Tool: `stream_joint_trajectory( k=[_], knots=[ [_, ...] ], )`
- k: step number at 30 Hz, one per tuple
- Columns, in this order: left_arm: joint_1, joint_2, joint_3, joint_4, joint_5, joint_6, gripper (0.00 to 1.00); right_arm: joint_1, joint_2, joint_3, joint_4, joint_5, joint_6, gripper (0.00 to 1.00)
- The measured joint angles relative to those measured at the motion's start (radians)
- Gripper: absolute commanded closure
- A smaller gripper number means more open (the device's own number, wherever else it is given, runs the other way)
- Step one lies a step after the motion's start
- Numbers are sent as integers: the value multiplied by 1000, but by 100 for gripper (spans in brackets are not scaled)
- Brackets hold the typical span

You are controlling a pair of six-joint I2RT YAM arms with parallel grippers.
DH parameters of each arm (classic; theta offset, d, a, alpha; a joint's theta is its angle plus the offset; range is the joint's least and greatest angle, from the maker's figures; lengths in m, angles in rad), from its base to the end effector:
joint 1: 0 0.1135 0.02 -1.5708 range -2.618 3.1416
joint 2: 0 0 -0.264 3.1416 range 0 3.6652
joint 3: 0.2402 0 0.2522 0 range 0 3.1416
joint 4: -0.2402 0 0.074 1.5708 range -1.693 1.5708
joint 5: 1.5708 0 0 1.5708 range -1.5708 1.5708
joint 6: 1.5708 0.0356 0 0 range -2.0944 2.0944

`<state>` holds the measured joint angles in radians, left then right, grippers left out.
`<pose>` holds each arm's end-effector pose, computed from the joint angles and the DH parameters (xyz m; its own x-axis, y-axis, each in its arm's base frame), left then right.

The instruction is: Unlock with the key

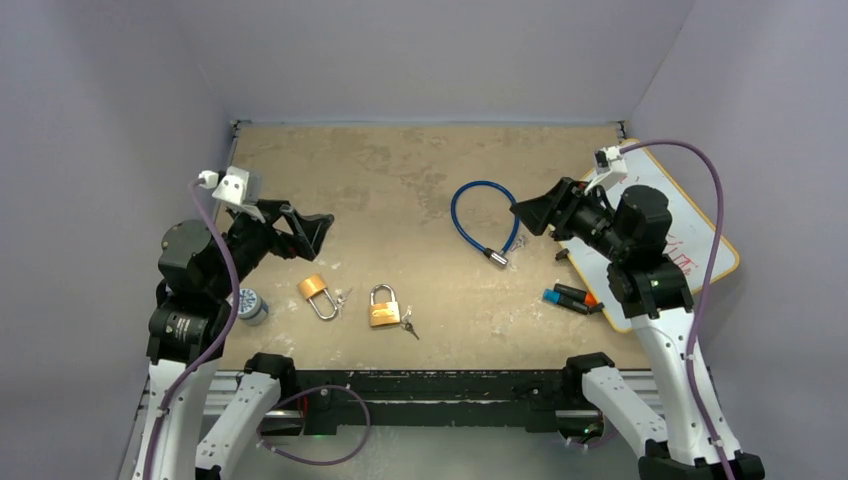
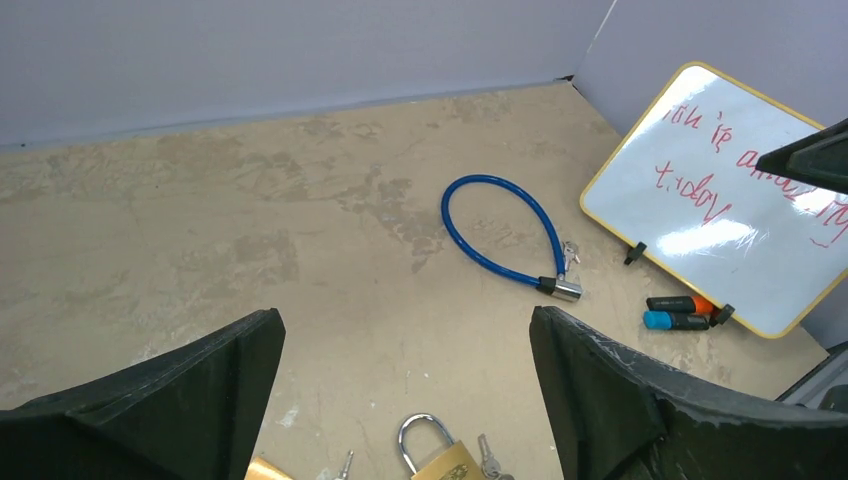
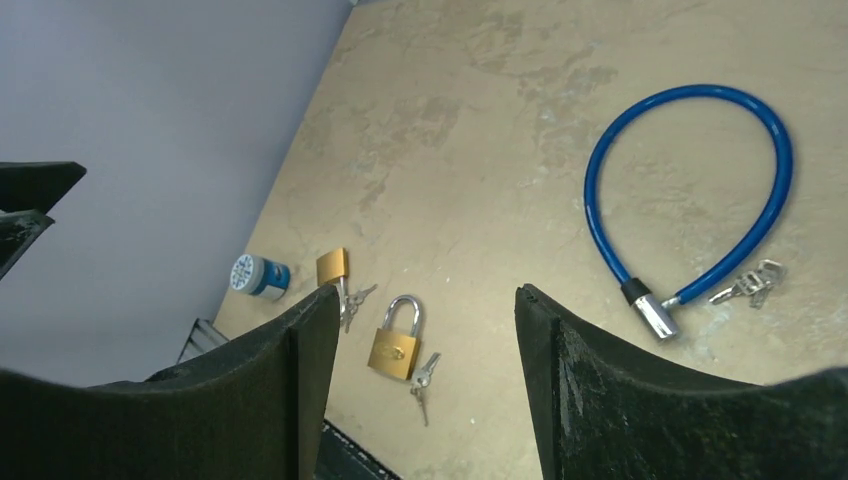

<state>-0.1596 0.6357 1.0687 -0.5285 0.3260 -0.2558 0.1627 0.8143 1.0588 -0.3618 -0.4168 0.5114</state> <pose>0.1087 -0.0291 0.4172 -0.2088 -0.2092 -0.9553 0.4263 0.8597 -0.2814 0.1632 0.0414 0.4105 -0.3674 0.3932 -0.8429 -0.4186 0.7394 0.5274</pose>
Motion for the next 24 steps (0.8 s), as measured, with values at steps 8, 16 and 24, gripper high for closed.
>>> stream_joint_trajectory(
  k=[8, 16, 24],
  knots=[
    [0, -3, -80, 23, 71, -32, 1, 26, -10, -114, 100, -50, 100, 34],
    [0, -27, -172, 26, 105, -79, 4, 321, 66, -132, 173, 51, 155, 34],
    [0, -37, -224, 14, 34, -158, 7, 651, 354, -121, 204, 308, 164, 43]
  ],
)
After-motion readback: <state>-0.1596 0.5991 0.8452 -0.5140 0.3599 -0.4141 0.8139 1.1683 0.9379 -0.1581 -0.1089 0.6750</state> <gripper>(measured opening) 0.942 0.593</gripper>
